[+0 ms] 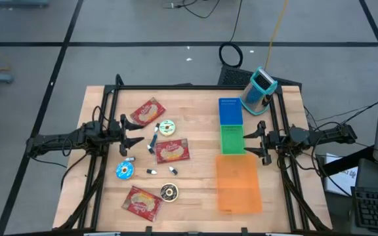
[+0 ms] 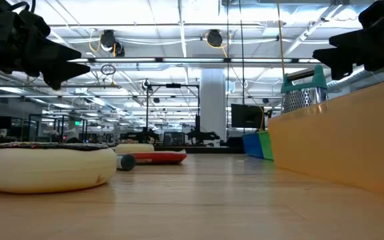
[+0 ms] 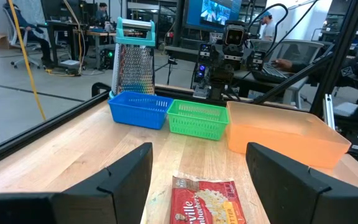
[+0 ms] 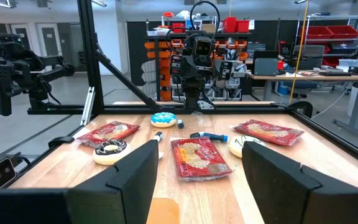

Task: Pick & Place Food Item

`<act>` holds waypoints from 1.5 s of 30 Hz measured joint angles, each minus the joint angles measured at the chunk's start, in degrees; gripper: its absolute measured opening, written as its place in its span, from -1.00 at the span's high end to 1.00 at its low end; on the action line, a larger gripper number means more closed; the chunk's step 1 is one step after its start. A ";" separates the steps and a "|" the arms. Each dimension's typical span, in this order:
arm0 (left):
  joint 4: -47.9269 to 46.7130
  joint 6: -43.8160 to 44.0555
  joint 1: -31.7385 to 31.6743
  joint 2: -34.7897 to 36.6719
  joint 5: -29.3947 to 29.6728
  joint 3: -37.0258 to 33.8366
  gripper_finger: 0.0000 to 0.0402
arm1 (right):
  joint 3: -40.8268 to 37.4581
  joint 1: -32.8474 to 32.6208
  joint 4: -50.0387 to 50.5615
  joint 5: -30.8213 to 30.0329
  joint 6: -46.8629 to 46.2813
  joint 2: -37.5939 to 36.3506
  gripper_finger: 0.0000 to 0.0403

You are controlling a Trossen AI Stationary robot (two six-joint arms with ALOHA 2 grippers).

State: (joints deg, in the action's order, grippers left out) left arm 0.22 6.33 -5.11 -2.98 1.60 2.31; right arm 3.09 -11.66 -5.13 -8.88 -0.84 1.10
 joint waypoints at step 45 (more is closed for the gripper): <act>0.91 -2.03 -0.01 -0.02 1.16 0.00 -0.28 | 0.02 0.00 -0.02 0.00 0.00 -0.02 -0.10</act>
State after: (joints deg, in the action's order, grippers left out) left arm 1.13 4.30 -5.13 -3.01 2.76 2.31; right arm 3.11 -11.66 -5.15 -8.88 -0.84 1.08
